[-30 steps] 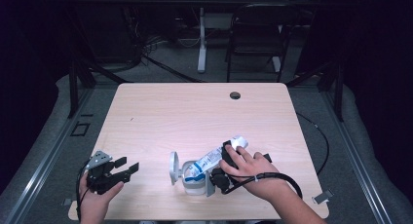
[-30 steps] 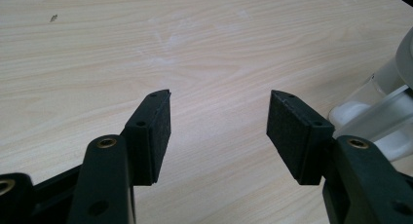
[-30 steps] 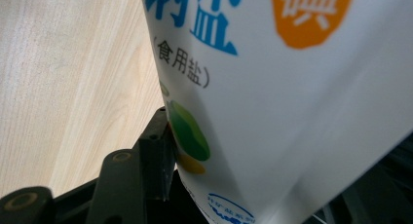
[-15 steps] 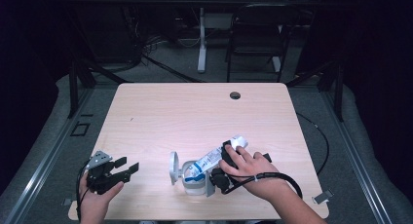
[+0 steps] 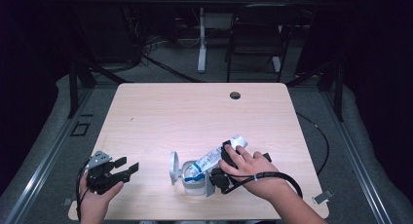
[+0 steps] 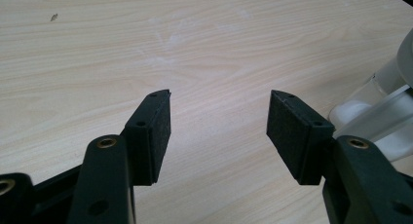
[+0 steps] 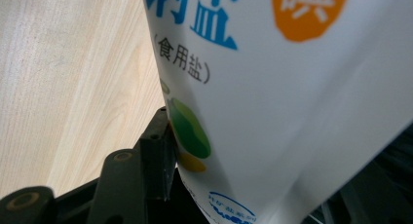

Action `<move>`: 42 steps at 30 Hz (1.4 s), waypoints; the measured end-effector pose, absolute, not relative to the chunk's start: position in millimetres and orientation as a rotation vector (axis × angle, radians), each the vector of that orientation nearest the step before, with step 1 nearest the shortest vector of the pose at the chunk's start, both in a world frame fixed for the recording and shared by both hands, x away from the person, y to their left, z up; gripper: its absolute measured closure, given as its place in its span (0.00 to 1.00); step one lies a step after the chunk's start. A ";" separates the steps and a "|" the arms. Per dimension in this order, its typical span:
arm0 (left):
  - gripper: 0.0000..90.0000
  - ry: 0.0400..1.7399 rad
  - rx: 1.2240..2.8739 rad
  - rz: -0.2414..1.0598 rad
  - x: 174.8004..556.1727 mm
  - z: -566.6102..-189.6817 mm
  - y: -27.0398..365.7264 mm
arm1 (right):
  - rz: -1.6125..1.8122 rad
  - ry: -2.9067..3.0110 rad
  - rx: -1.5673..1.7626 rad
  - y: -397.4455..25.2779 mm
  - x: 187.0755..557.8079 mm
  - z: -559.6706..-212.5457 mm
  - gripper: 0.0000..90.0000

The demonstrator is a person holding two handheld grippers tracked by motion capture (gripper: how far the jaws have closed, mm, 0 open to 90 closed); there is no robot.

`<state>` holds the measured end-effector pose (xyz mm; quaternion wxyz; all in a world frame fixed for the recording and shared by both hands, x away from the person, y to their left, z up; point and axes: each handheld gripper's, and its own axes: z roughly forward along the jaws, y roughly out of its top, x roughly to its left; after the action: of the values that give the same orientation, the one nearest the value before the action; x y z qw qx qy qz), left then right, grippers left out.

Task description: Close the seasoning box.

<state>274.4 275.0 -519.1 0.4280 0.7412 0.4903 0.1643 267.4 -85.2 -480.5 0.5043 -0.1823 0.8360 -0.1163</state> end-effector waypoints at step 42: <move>0.47 1.227 1.842 0.412 274.2 -518.6 276.5 | -0.274 2.009 -0.444 -84.2 266.9 -478.6 0.53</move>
<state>274.2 276.5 -518.6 0.4305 0.7384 0.4920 0.1652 266.9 -84.2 -478.6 0.5083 -0.1841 0.8336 -0.1138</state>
